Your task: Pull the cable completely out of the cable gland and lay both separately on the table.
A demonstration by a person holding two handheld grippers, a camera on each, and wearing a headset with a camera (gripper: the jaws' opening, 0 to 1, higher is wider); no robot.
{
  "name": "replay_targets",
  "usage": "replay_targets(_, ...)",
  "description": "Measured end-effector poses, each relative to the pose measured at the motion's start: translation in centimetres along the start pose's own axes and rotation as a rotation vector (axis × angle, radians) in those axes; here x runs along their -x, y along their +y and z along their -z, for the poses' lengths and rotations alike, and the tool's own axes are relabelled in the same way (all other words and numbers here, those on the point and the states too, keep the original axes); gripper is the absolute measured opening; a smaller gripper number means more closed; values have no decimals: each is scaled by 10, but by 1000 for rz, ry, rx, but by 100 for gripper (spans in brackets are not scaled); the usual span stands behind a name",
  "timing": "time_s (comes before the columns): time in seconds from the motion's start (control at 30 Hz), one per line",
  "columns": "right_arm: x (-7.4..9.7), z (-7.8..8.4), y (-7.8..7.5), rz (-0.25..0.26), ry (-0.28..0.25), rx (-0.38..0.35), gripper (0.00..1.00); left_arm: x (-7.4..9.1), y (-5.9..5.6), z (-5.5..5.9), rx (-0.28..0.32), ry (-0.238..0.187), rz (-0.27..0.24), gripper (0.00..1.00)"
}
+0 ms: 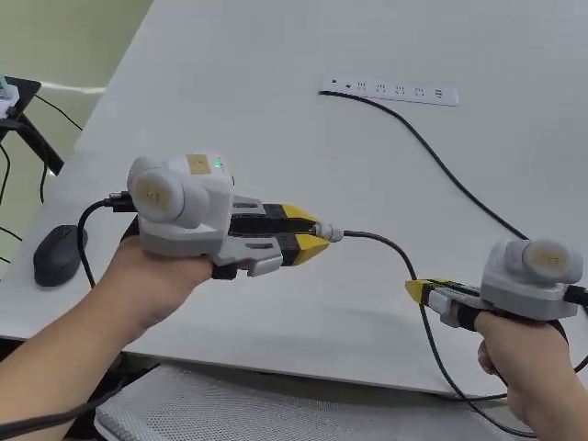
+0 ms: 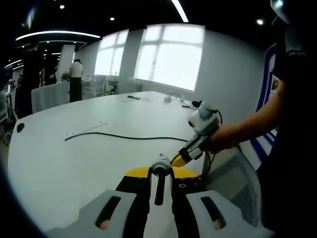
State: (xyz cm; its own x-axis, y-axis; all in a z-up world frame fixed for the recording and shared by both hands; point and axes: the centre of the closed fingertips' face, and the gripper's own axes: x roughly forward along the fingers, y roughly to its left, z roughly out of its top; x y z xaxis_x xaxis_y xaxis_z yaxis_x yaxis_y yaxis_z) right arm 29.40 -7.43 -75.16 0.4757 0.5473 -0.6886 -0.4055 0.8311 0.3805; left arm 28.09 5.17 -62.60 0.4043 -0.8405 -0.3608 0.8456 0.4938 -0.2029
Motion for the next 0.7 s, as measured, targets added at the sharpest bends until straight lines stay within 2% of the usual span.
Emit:
replay_targets(0.13, 2, -1, 2, 8, 6, 73, 9, -2, -1, 0, 1, 1, 1, 15)
replay_targets(0.27, 3, -11, 6, 2, -16, 177, 16, -2, -2, 1, 3, 4, 4, 15)
replay_targets(0.33, 7, -23, 17, -27, -56, 254, 20, -2, -2, 2, 4, 6, 5, 15)
replay_targets(0.4, 13, -35, 30, -40, -76, 364, 23, -2, -3, 3, 4, 12, 6, 15)
replay_targets(0.43, 16, -43, 41, -52, -94, 453, 26, -2, -3, 3, 5, 13, 6, 15)
replay_targets(0.53, 18, -54, 63, -91, -111, 608, 29, -2, -4, 6, 13, 17, 9, 15)
replay_targets(0.6, 20, -58, 81, -134, -111, 649, 29, -2, -4, 6, 13, 19, 10, 15)
replay_targets(0.7, 20, -64, 99, -165, -120, 726, 28, -1, -3, 7, 16, 21, 9, 15)
